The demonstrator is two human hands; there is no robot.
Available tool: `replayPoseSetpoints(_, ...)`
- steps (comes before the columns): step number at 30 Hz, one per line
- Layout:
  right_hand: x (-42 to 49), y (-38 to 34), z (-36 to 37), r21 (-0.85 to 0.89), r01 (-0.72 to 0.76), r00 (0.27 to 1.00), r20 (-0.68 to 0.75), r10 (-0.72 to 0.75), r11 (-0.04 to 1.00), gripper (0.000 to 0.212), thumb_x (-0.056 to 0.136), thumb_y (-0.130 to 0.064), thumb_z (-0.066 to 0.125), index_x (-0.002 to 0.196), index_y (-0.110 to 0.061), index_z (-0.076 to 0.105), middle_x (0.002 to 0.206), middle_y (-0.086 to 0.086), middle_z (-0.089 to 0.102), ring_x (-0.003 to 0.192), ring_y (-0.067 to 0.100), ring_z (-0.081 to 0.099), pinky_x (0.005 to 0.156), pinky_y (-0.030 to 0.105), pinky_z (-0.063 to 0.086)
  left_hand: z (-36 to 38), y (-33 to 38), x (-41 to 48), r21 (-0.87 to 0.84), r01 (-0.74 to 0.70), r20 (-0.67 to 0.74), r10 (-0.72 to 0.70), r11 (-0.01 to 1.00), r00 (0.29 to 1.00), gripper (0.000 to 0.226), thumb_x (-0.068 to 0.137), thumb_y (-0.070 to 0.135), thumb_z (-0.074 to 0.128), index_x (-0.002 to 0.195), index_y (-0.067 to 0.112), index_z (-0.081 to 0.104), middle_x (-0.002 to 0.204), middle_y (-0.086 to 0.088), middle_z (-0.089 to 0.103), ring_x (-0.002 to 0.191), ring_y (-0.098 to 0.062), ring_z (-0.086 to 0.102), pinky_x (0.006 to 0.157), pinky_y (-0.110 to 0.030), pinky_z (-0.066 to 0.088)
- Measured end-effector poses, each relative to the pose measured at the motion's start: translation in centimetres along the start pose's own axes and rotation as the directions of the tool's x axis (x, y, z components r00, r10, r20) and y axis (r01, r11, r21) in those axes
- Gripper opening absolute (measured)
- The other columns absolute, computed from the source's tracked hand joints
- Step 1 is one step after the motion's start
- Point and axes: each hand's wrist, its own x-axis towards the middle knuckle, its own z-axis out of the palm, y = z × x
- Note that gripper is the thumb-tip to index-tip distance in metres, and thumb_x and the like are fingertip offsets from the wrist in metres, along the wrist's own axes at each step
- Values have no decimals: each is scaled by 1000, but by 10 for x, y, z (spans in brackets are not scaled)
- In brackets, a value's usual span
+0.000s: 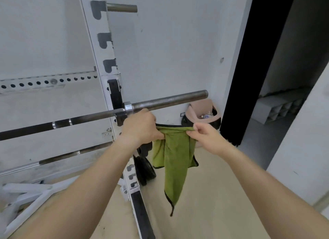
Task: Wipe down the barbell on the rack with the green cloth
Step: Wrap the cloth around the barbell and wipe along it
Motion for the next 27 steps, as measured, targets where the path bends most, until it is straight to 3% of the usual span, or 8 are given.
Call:
replayPoseSetpoints(5, 19, 23, -42, -167, -40, 999, -42, 33, 985, 45, 79, -34, 84, 76, -19, 42, 65, -4, 41, 56, 9, 37, 55, 29, 29, 5, -4, 30, -219, -39, 241, 93, 975, 966, 51, 71, 53, 82, 95, 11, 66, 89, 6, 55, 85, -17, 54, 65, -30, 41)
replayPoseSetpoints(9, 49, 42, -64, -195, -45, 999, 6, 47, 980, 38, 75, -51, 83, 73, -22, 58, 66, -6, 64, 61, 8, 62, 64, 32, 46, 19, 10, 53, -500, 110, 115, -60, 859, 992, 33, 89, 32, 72, 66, 18, 52, 70, 2, 55, 72, -18, 54, 55, -27, 35)
replayPoseSetpoints(12, 64, 70, -79, -253, -132, 962, 201, 185, 958, 35, 71, -62, 81, 83, -29, 76, 82, -13, 77, 76, 4, 73, 72, 28, 57, 26, 23, 78, -603, 197, -39, -276, 773, 960, 28, 89, 31, 68, 76, 17, 47, 74, 0, 55, 73, -19, 52, 61, -32, 40)
replayPoseSetpoints(17, 95, 129, -128, -172, -168, 939, 271, 210, 971, 21, 76, -41, 85, 88, -29, 74, 82, -9, 78, 76, 7, 74, 83, 35, 60, 23, 17, 100, -214, 365, -163, -402, 906, 901, 23, 82, 44, 69, 86, 24, 59, 83, 2, 62, 81, -26, 58, 71, -39, 52)
replayPoseSetpoints(19, 117, 112, -147, -72, -121, 960, 246, 135, 990, 26, 76, -32, 87, 84, -33, 62, 81, -11, 70, 70, 3, 67, 71, 17, 57, 19, 19, 111, -49, 371, -256, -371, 927, 893, 25, 85, 46, 64, 84, 21, 65, 79, -2, 64, 80, -31, 60, 67, -38, 50)
replayPoseSetpoints(21, 151, 89, -163, -54, -32, 984, 175, 41, 998, 35, 74, -35, 89, 79, -35, 54, 83, -14, 61, 72, -1, 60, 67, 15, 51, 12, 16, 132, 44, 376, -356, -338, 925, 871, 29, 88, 46, 61, 82, 18, 66, 75, -5, 64, 78, -34, 61, 64, -37, 47)
replayPoseSetpoints(23, 196, 73, -174, -145, 97, 995, 39, -93, 985, 35, 75, -55, 81, 76, -29, 58, 81, -9, 65, 78, 13, 65, 74, 34, 53, 3, 6, 158, 152, 429, -441, -327, 891, 836, 33, 90, 48, 57, 82, 17, 64, 74, -6, 64, 76, -35, 61, 61, -37, 45)
replayPoseSetpoints(27, 280, 55, -176, -509, 165, 956, -127, -263, 845, 33, 93, -58, 54, 100, -27, 64, 102, -3, 66, 97, 23, 60, 78, 37, 46, 11, -7, 211, 273, 523, -489, -352, 807, 798, 31, 95, 41, 55, 97, 11, 60, 93, -14, 65, 89, -37, 60, 66, -42, 46)
